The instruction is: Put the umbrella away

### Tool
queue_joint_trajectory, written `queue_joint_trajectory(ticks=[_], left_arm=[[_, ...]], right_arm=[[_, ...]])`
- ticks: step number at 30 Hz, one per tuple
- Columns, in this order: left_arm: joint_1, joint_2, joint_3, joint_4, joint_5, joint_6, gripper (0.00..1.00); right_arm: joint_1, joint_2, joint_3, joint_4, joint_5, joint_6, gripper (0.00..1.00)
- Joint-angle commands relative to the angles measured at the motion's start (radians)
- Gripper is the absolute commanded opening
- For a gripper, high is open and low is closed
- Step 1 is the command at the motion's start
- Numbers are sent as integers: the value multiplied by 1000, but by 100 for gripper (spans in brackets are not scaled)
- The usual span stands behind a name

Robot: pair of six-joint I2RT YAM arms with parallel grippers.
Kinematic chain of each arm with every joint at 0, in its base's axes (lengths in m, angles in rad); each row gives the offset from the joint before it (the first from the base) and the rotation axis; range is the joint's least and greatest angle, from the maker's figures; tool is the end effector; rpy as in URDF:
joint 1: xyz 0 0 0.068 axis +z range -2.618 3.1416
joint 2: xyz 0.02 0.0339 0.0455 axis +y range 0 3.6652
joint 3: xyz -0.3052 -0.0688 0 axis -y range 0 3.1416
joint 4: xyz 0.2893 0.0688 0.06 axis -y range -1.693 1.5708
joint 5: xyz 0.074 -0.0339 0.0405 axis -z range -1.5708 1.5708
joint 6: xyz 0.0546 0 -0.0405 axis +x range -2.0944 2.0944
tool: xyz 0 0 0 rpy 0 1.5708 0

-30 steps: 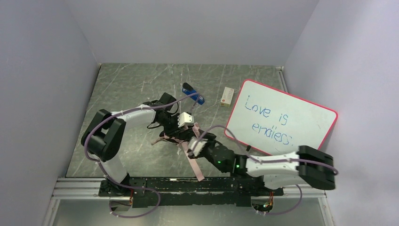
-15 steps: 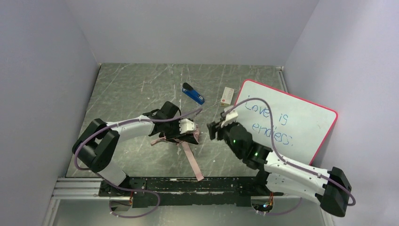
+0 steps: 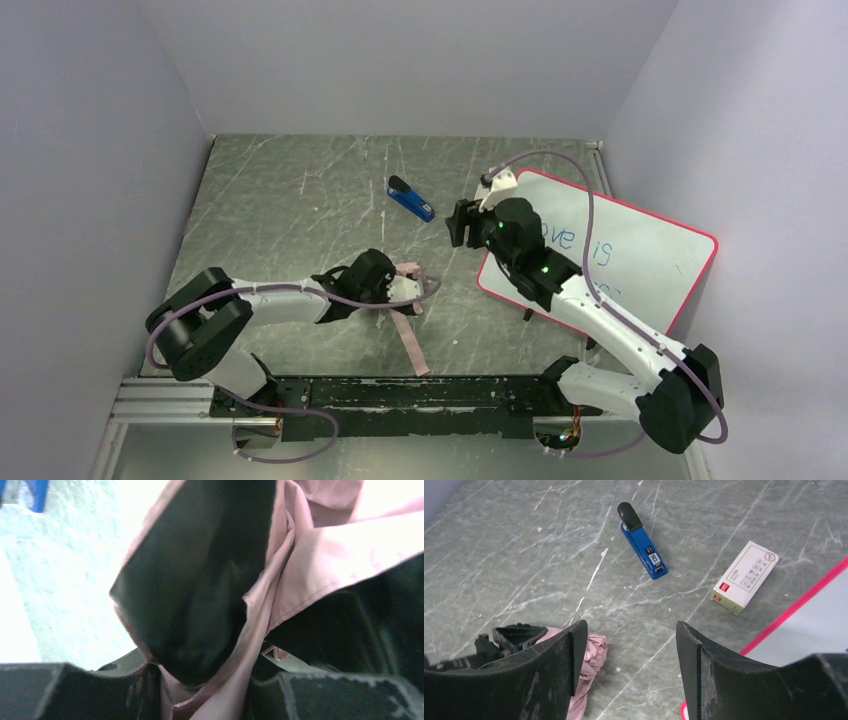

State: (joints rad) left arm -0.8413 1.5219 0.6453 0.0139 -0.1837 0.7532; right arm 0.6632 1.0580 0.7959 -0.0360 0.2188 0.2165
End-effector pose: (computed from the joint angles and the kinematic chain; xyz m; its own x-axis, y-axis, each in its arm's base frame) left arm 0.2203 -0.2314 0.1374 0.0778 0.9219 -0.3796 0.8232 0.1553 0.5461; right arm 0.2334 0.1673 0.3250 -0.3200 0.0161 -0.9473 -0.3775 0.9149 0.1431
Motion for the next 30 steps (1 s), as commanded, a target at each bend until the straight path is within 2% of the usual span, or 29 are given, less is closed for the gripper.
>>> queue_joint_trajectory(ticks=[1, 6, 12, 17, 24, 30], left_arm=[[-50, 24, -104, 57, -236, 44, 5], [-110, 46, -159, 183, -368, 100, 5], [-192, 74, -218, 334, -500, 162, 5], [-242, 118, -247, 423, -554, 196, 5], [-279, 174, -267, 500, -588, 215, 5], [-303, 197, -272, 534, -603, 228, 5]], right_arm=[[-81, 66, 96, -71, -141, -48, 69], [-145, 189, 199, -137, -368, -162, 73], [-150, 309, 288, -174, -596, -319, 76], [-133, 383, 317, -214, -779, -485, 77], [-15, 494, 343, -358, -799, -839, 77], [46, 641, 414, -412, -799, -939, 76]])
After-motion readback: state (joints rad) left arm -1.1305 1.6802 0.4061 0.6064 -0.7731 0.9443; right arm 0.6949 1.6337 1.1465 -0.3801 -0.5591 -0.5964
